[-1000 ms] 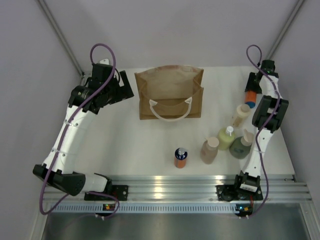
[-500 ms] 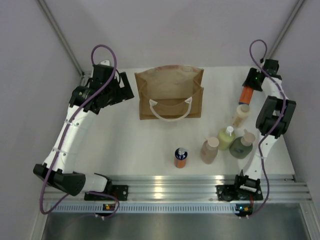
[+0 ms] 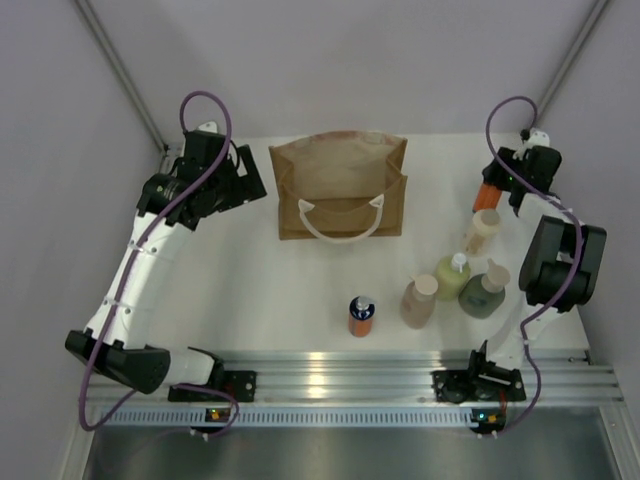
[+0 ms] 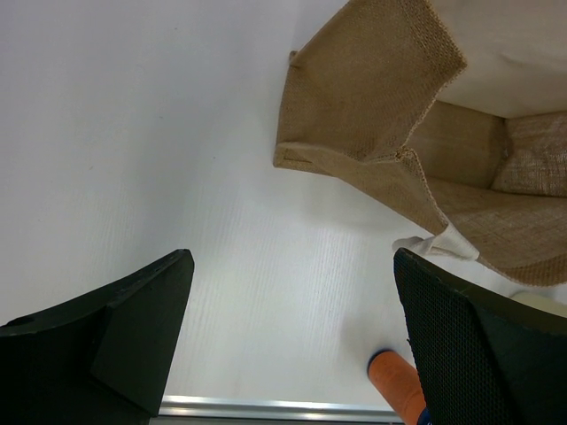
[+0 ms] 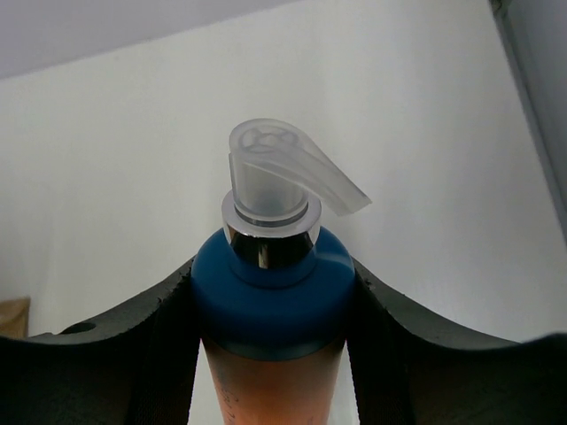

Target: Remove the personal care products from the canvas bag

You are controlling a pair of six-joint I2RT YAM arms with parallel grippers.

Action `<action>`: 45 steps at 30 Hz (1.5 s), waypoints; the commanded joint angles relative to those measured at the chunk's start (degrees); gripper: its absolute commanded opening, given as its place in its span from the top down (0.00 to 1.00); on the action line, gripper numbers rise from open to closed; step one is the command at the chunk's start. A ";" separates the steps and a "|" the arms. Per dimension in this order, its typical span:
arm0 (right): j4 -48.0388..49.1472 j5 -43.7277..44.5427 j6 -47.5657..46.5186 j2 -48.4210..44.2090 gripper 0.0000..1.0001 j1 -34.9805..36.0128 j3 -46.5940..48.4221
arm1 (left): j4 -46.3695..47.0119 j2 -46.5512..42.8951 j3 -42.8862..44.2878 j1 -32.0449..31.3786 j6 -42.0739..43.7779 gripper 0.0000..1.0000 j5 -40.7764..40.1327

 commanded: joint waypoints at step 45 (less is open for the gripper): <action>83.95 3.72 -0.65 8.38 1.00 -4.43 -21.91 | 3.80 -4.61 -8.84 0.76 2.00 0.01 3.18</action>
